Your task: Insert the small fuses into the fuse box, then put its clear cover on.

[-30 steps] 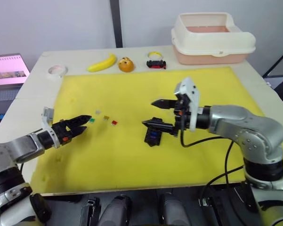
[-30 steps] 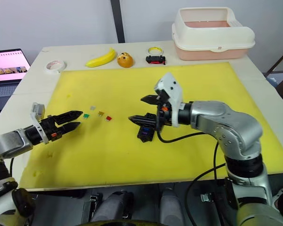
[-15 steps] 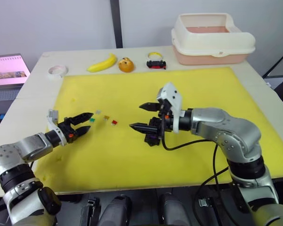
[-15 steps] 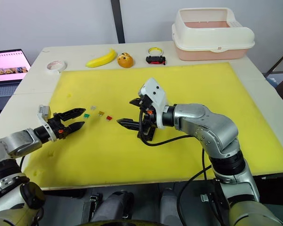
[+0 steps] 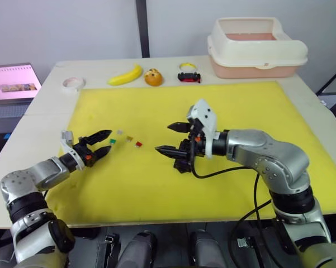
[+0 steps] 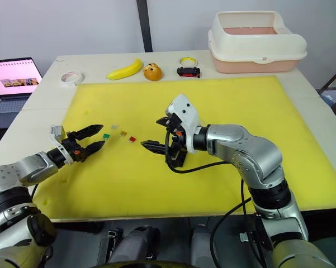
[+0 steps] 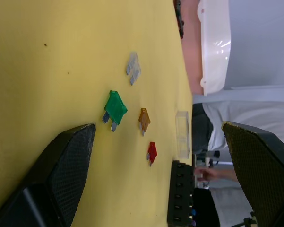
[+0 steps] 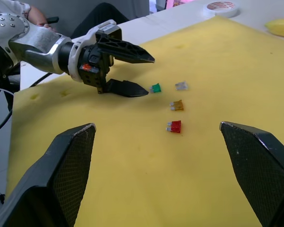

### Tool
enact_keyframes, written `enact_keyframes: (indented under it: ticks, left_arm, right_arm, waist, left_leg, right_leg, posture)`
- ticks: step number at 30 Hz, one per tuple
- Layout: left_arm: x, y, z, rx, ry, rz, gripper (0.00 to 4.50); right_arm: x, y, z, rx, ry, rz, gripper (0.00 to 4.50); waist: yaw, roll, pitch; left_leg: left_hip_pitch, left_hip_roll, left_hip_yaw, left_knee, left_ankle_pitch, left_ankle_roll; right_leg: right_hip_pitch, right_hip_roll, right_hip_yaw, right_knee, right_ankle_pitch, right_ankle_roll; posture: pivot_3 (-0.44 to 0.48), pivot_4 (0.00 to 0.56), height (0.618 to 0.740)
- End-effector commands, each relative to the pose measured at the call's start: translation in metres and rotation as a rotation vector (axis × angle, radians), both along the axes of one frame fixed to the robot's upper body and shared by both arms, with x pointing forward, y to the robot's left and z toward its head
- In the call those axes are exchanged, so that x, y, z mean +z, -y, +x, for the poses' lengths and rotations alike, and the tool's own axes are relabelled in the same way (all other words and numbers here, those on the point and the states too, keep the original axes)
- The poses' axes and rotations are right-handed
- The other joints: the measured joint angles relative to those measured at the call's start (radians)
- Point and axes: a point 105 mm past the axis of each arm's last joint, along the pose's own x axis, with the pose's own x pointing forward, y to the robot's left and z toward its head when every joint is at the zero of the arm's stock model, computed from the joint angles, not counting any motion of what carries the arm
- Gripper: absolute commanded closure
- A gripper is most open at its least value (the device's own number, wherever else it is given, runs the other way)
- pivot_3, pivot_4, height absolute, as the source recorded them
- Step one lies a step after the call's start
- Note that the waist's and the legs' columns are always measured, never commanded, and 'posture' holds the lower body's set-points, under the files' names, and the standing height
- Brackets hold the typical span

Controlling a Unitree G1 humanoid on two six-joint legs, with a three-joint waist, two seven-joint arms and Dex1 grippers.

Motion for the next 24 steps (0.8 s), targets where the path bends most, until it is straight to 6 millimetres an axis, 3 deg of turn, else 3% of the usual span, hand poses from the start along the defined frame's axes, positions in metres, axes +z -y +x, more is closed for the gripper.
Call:
enact_keyframes:
  ticks: [1, 14, 17, 24]
  left_arm:
    - [-0.011, 0.000, 0.009, 0.040, -0.036, 0.011, 0.00]
    - [-0.023, 0.003, 0.014, 0.033, -0.062, 0.047, 0.00]
    - [-0.025, 0.002, 0.015, 0.044, -0.062, 0.050, 0.88]
    - [-0.033, -0.002, 0.017, 0.075, -0.075, 0.086, 4.45]
  right_arm:
    - [0.012, 0.000, -0.001, -0.002, 0.050, 0.017, 0.03]
    - [0.011, 0.006, -0.001, -0.030, 0.048, 0.012, 0.03]
    - [0.010, 0.007, -0.002, -0.033, 0.048, 0.008, 0.00]
    - [0.010, 0.008, -0.001, -0.034, 0.047, 0.004, 0.00]
  waist:
    - [0.000, 0.000, 0.000]
    - [0.002, 0.002, -0.002]
    - [0.001, 0.004, -0.002]
    - [-0.002, 0.005, -0.003]
  left_leg:
    - [0.000, 0.000, 0.000, 0.000, 0.000, 0.000]
    - [0.001, 0.000, -0.001, 0.000, 0.000, 0.000]
    - [0.002, 0.000, -0.001, 0.000, -0.001, 0.001]
    - [0.002, 0.000, -0.001, -0.001, 0.000, 0.001]
  right_leg:
    - [0.000, 0.000, 0.000, 0.000, 0.000, 0.000]
    - [0.001, 0.000, -0.001, 0.001, 0.001, -0.001]
    - [0.002, 0.000, -0.001, 0.001, 0.001, -0.001]
    - [0.001, 0.000, -0.001, 0.001, 0.001, -0.001]
  posture:
    - [0.000, 0.150, 0.740]
    - [0.000, 0.150, 0.740]
    - [0.000, 0.150, 0.740]
    - [0.000, 0.150, 0.740]
